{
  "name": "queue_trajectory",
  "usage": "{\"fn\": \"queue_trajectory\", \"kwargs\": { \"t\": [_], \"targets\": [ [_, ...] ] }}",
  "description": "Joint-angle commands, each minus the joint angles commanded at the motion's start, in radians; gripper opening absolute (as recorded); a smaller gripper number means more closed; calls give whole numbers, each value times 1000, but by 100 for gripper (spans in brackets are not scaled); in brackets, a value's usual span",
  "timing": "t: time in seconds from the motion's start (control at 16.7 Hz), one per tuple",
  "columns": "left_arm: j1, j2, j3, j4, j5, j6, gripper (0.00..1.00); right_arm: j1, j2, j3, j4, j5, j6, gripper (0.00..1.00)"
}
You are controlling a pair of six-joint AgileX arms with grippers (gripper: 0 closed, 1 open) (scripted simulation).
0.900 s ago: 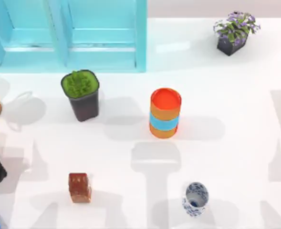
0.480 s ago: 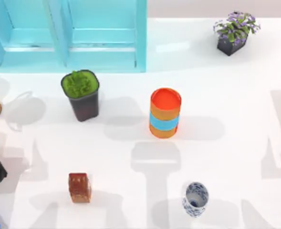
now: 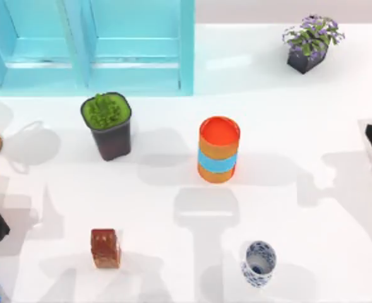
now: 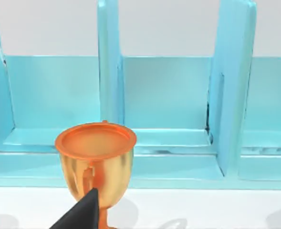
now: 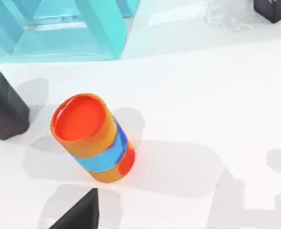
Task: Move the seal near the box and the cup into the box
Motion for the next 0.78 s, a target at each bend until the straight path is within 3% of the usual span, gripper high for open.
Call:
{"fn": "queue_trajectory", "kwargs": {
  "t": [0.78],
  "targets": [
    [0, 0, 0, 0, 0, 0, 100, 507, 1344, 1351, -865, 1, 519, 100]
  ]
}}
